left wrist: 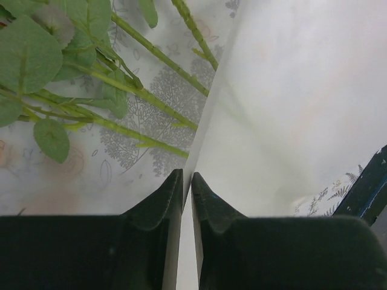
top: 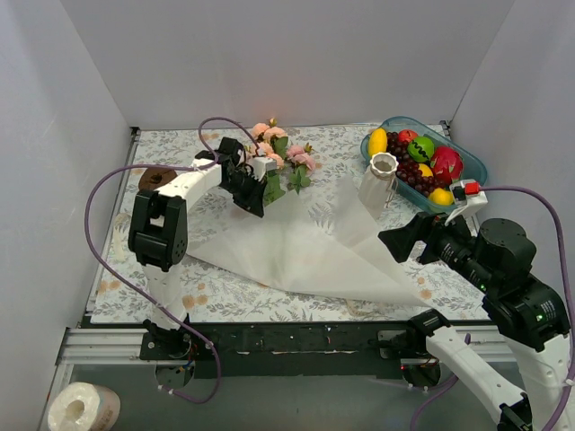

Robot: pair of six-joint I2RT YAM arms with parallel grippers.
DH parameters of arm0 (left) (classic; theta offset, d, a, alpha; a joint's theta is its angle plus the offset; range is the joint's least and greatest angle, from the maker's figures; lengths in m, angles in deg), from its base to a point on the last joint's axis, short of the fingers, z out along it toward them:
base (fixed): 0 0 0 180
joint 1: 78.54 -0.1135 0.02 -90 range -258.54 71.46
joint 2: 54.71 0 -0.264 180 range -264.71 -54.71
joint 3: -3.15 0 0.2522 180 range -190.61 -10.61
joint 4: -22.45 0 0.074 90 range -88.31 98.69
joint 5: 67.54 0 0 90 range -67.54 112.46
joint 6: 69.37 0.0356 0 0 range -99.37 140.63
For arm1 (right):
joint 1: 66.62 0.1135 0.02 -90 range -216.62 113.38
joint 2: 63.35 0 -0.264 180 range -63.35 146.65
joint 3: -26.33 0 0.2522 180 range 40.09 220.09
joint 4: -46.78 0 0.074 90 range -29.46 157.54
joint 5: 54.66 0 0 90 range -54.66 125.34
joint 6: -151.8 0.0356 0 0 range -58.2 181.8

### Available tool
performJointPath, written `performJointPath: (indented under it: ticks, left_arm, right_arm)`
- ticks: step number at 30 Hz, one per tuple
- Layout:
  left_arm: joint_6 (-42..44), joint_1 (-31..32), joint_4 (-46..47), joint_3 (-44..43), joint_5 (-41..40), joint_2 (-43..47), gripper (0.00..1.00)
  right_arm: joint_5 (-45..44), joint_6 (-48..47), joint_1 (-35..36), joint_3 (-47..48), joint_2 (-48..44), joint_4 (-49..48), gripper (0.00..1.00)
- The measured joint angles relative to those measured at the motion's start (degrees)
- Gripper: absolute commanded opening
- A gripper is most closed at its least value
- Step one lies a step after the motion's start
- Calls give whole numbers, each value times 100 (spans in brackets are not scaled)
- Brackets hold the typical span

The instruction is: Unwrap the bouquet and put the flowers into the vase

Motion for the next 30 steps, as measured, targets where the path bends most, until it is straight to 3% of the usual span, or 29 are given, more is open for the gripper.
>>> performJointPath:
  ticks: [3, 12, 19, 25, 30]
  left_arm:
    - [50, 11, 4, 9, -90, 284, 0]
    - [321, 378, -258, 168, -129, 1663, 0]
    - [852, 1056, -1054, 205, 496, 2879, 0]
    - [2159, 1032, -2096, 1095, 1370, 4148, 0]
    - [3504, 1034, -2564, 1969, 1593, 5934, 0]
  right_arm:
    - [24, 26, 0, -55, 0, -28, 98]
    - [109, 31, 0, -122, -4, -144, 98]
    - [166, 26, 0, -122, 46, -284, 98]
    - [225, 20, 0, -122, 186, -380, 98]
    - [350, 17, 0, -234, 293, -632, 98]
